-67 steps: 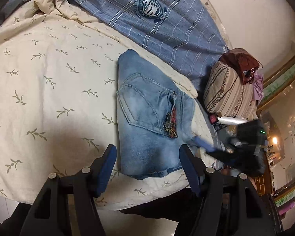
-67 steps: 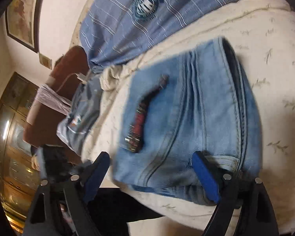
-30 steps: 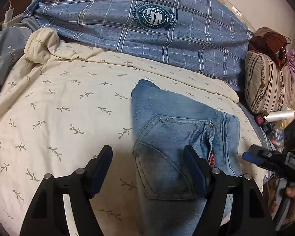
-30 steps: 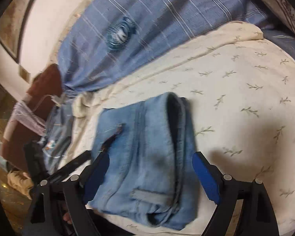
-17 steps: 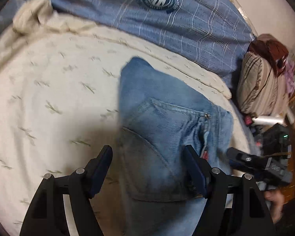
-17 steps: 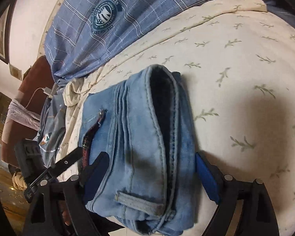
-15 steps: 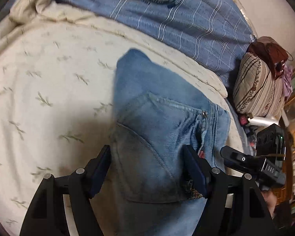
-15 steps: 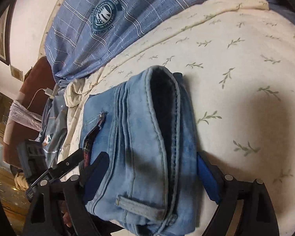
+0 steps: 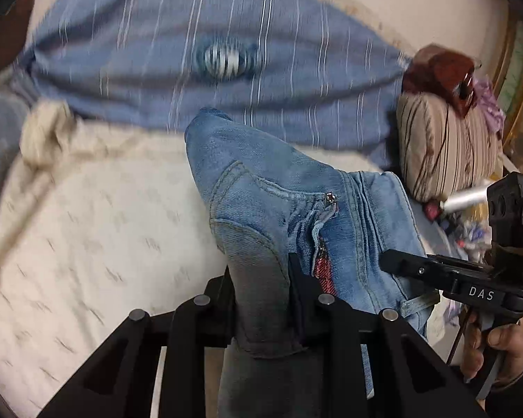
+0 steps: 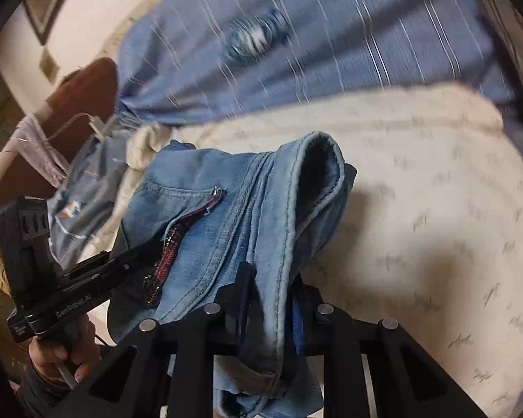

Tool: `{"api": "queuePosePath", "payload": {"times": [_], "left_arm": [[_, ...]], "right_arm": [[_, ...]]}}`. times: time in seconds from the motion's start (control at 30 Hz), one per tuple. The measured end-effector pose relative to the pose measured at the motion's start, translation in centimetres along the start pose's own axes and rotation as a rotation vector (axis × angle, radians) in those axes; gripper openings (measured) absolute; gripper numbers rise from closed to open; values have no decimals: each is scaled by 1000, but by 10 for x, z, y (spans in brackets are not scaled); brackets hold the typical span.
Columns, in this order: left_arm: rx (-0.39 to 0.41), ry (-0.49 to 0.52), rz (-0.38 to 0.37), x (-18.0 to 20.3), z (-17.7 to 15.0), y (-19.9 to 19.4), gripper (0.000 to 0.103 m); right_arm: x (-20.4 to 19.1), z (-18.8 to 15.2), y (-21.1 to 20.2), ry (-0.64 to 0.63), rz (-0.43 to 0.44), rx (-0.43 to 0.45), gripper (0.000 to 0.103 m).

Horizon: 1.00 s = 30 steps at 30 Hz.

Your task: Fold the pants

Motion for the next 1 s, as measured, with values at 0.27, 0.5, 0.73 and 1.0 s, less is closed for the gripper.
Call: {"api": "queuePosePath", "payload": {"times": [0.27,0.5,0.73,1.0], "left_arm": [[36,-17,41,-19,50,-3,29],[-142,-116,117,-63,-3,79,41],[5,-65,157,-58,4,26,68],[-123,30,270,-57,-56,47,79]], "right_arm": [[-23,69,-2,-36,38,80,21],[18,38,86,45,12,-47,27],[32,19,83,42,-68,-11,60],[-2,-21,69,-85,-121,-33,71]]}}
Point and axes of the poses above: each gripper's, at about its wrist camera, not at the fingertips, and y roughly the way its jaws point, x to its right, z to its top, the point moved 10 cm from there along y, roughly the way its jaws point, and after that the axes turned 4 degrees about -y, right-handed, at the moved point
